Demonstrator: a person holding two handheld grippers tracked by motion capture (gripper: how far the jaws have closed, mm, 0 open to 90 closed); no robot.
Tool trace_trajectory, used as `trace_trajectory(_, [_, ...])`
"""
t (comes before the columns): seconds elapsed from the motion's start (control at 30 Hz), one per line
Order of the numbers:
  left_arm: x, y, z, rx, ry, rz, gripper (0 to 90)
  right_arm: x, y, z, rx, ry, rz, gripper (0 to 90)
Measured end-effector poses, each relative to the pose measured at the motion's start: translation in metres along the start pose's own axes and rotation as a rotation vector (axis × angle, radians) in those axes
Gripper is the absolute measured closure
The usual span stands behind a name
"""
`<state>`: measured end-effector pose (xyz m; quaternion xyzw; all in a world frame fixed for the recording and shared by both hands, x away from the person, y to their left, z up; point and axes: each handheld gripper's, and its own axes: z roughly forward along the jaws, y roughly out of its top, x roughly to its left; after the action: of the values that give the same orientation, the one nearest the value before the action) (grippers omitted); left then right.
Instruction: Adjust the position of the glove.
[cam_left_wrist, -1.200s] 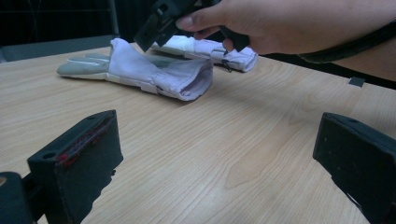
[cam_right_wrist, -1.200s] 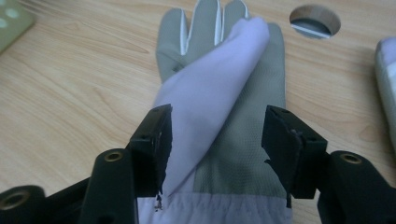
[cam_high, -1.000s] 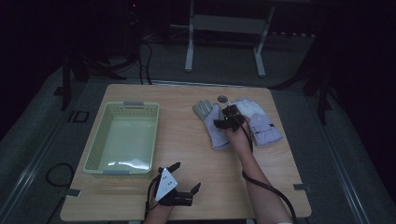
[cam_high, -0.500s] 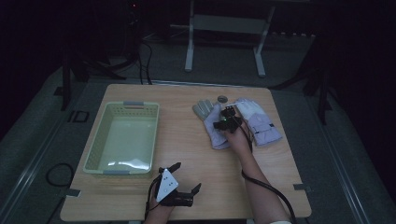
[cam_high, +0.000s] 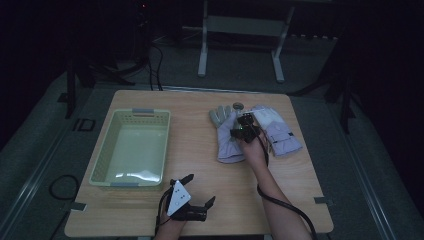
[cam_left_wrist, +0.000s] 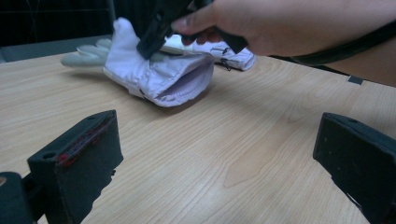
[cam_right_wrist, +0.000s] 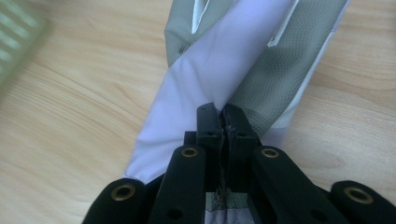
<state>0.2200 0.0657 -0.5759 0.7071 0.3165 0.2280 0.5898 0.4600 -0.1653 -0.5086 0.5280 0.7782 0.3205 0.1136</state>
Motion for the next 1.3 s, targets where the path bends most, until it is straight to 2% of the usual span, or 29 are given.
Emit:
trace_trajectory(0.1, [0.000, 0.000, 0.000, 0.001, 0.001, 0.002, 1.2, 0.008, -0.002, -0.016, -0.040, 0.022, 0.025, 87.1])
trace_trajectory(0.17, [0.000, 0.000, 0.000, 0.004, 0.002, 0.001, 1.2, 0.015, -0.004, -0.028, -0.070, 0.014, 0.037, 87.1])
trace_trajectory(0.3, [0.001, 0.000, 0.000, 0.001, 0.003, -0.012, 1.2, 0.030, -0.010, -0.050, -0.100, -0.010, 0.009, 87.2])
trace_trajectory(0.33, [0.001, 0.000, 0.000, 0.002, 0.004, -0.008, 1.3, 0.033, -0.012, -0.055, -0.114, -0.007, 0.023, 87.2])
trace_trajectory(0.4, [0.000, 0.000, 0.000, 0.002, 0.004, 0.000, 1.2, 0.041, -0.017, -0.065, -0.128, -0.010, 0.010, 87.2])
trace_trajectory(0.43, [0.000, 0.000, 0.000, -0.001, 0.005, 0.001, 1.2, 0.043, -0.021, -0.069, -0.137, -0.005, 0.019, 87.3])
trace_trajectory(0.53, [0.000, 0.000, 0.000, 0.002, 0.003, 0.005, 1.2, 0.052, -0.034, -0.075, -0.155, 0.002, 0.019, 87.2])
trace_trajectory(0.67, [0.000, 0.000, 0.000, 0.005, 0.003, 0.004, 1.2, 0.064, -0.051, -0.067, -0.120, -0.006, -0.003, 87.3])
trace_trajectory(0.77, [0.000, 0.000, 0.000, 0.005, 0.002, 0.005, 1.3, 0.066, -0.061, -0.062, -0.123, 0.012, 0.037, 87.2])
trace_trajectory(0.8, [0.000, 0.000, 0.001, 0.007, 0.000, 0.004, 1.3, 0.066, -0.064, -0.060, -0.133, 0.029, 0.065, 87.2])
trace_trajectory(0.83, [0.000, 0.000, 0.001, 0.008, 0.001, 0.003, 1.2, 0.066, -0.066, -0.057, -0.135, 0.055, 0.069, 87.2])
trace_trajectory(0.93, [0.000, 0.000, 0.000, 0.002, -0.002, -0.003, 1.2, 0.070, -0.071, -0.048, -0.111, 0.039, 0.063, 87.1])
trace_trajectory(1.1, [0.001, 0.000, 0.000, 0.004, -0.005, -0.001, 1.2, 0.073, -0.076, -0.031, -0.078, 0.022, 0.104, 86.7])
trace_trajectory(1.17, [0.000, 0.000, 0.000, 0.003, -0.005, 0.001, 1.2, 0.074, -0.081, -0.024, -0.080, 0.004, 0.114, 84.0])
trace_trajectory(1.23, [0.000, 0.000, 0.000, 0.002, -0.006, 0.002, 1.2, 0.075, -0.084, -0.018, -0.057, 0.014, 0.117, 78.5])
trace_trajectory(1.3, [0.000, 0.000, 0.000, 0.002, -0.007, 0.003, 1.2, 0.075, -0.085, -0.017, -0.062, 0.007, 0.106, 74.3])
